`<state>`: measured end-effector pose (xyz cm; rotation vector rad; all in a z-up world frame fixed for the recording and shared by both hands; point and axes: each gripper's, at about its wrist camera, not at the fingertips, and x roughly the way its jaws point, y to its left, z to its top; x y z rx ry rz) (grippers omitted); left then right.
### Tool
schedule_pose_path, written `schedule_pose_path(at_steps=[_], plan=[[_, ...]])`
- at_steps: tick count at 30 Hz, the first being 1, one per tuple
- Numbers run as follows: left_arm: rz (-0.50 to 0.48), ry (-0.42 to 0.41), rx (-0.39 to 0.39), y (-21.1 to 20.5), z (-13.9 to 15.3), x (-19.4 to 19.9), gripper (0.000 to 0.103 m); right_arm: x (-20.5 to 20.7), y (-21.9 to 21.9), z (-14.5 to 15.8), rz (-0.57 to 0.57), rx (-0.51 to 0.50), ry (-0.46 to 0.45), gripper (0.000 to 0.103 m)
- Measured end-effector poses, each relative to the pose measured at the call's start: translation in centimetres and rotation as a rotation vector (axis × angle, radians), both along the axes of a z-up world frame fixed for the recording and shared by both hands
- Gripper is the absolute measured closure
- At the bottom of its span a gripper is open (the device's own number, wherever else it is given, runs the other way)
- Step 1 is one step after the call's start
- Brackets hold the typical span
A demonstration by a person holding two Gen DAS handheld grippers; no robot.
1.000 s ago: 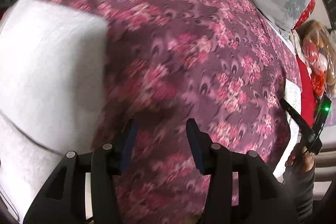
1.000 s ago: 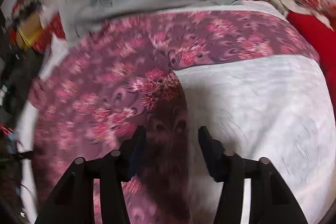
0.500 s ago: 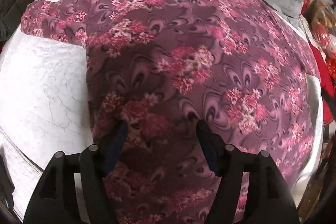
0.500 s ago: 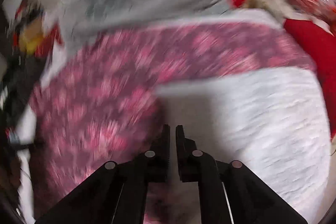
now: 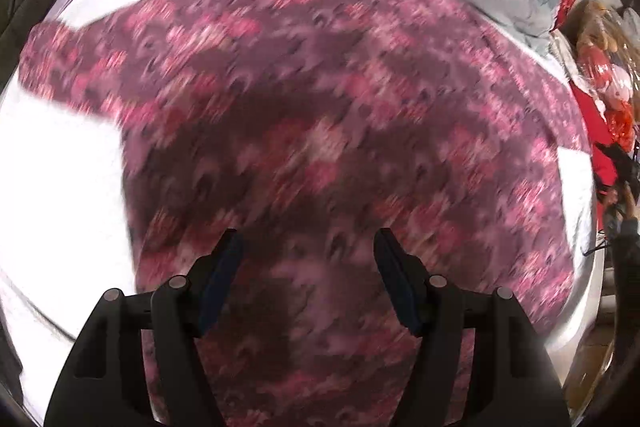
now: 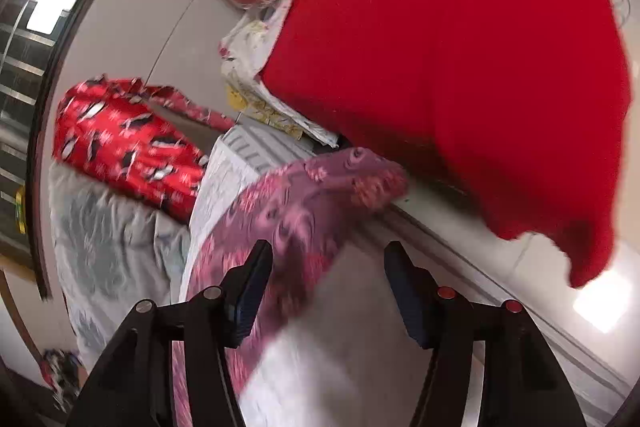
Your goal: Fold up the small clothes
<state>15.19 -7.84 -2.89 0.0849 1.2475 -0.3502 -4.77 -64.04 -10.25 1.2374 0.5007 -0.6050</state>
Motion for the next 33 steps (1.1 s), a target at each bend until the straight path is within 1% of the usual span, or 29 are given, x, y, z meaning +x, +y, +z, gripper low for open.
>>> schedule_pose_path(at_steps=[2, 4, 5, 6, 7, 8, 10, 12, 13, 15, 17, 20, 25, 28, 33], plan=[[-0.020, -0.015, -0.003, -1.5, 0.6, 1.0, 0.036, 1.3, -0.6, -0.8, -0.005, 0.015, -0.004, 0.042], [-0.051, -0.048, -0.013, -2.9, 1.0, 2.0, 0.036, 2.1, -1.2, -1.1, -0.005, 0.012, -0.002, 0.042], [-0.056, -0.062, -0.009, -3.6, 1.3, 2.6, 0.036, 2.3, -1.5, -1.0, -0.005, 0.002, -0.023, 0.048], [-0.059, -0.080, -0.010, -4.0, 1.5, 3.3, 0.036, 2.3, -1.7, -0.7, -0.010, -0.013, -0.050, 0.068], [-0.052, -0.097, -0.011, -4.7, 1.7, 4.2, 0.036, 2.5, -1.9, -0.4, -0.011, -0.025, -0.067, 0.084], [-0.044, -0.103, -0.014, -5.0, 1.7, 4.8, 0.036, 2.6, -2.1, 0.2, -0.004, -0.047, -0.083, 0.091], [-0.021, -0.097, -0.025, -5.2, 1.2, 6.0, 0.036, 2.6, -2.1, 1.9, 0.005, -0.152, -0.050, 0.093], [0.001, -0.056, -0.012, -5.8, -0.2, 7.2, 0.036, 3.5, -1.7, 3.2, 0.049, -0.235, 0.065, 0.093], [0.010, -0.028, -0.007, -6.0, -1.0, 7.7, 0.036, 3.8, -1.3, 3.7, 0.058, -0.263, 0.084, 0.093], [0.021, -0.033, -0.004, -6.0, -1.5, 7.8, 0.035, 4.1, 0.1, 5.5, 0.076, -0.343, 0.075, 0.093], [0.010, -0.037, -0.014, -6.0, -1.1, 7.6, 0.035, 4.7, 1.7, 7.2, 0.132, -0.386, 0.037, 0.093], [0.023, -0.005, -0.061, -5.0, -0.8, 7.5, 0.035, 6.6, 5.1, 9.1, 0.268, -0.403, -0.023, 0.093], [0.058, 0.026, -0.145, -1.9, -0.1, 7.6, 0.035, 10.4, 12.6, 10.3, 0.462, -0.406, -0.050, 0.093], [0.059, 0.027, -0.176, -0.6, 0.4, 7.8, 0.035, 13.1, 17.6, 10.5, 0.563, -0.406, -0.050, 0.093], [0.053, 0.019, -0.199, 1.6, 1.5, 7.6, 0.035, 17.3, 26.1, 11.1, 0.705, -0.409, -0.059, 0.093]])
